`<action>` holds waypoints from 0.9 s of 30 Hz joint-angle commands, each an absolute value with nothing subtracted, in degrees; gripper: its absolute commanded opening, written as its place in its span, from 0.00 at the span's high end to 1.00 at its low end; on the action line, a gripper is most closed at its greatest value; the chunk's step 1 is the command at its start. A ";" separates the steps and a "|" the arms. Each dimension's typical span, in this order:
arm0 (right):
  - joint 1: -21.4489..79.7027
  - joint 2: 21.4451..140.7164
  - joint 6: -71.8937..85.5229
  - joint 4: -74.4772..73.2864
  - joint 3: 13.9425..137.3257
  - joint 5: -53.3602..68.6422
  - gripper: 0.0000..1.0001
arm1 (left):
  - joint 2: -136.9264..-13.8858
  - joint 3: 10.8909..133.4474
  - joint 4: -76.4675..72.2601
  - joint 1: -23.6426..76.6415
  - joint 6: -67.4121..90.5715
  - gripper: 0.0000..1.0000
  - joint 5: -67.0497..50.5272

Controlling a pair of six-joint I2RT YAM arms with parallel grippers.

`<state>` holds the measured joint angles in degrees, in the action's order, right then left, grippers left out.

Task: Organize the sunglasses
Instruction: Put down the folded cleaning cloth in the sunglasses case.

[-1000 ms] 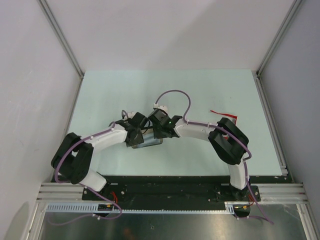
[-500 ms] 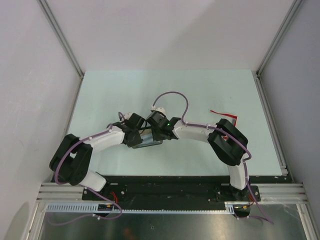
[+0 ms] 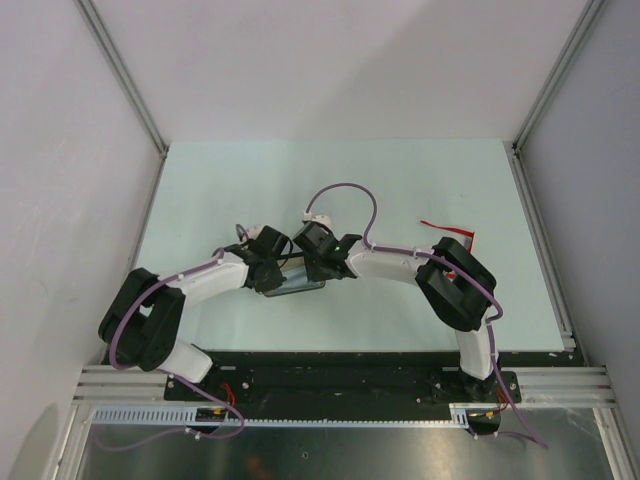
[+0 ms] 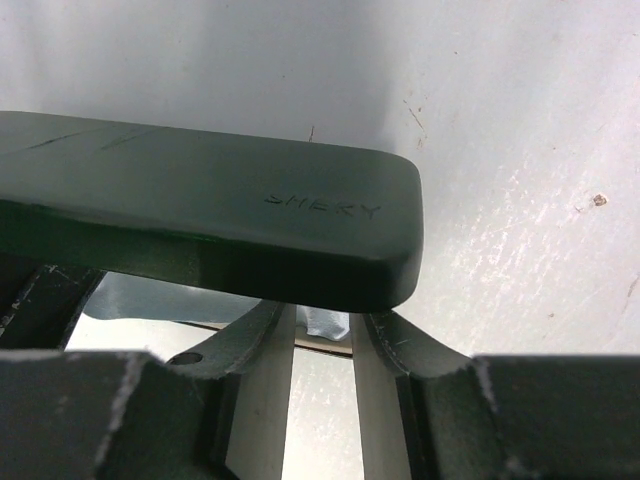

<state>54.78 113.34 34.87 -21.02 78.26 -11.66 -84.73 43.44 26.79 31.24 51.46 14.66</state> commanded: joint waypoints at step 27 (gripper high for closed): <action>54.76 111.36 34.01 -19.51 80.16 -13.97 0.66 | -79.63 44.74 26.19 31.02 45.00 1.00 18.28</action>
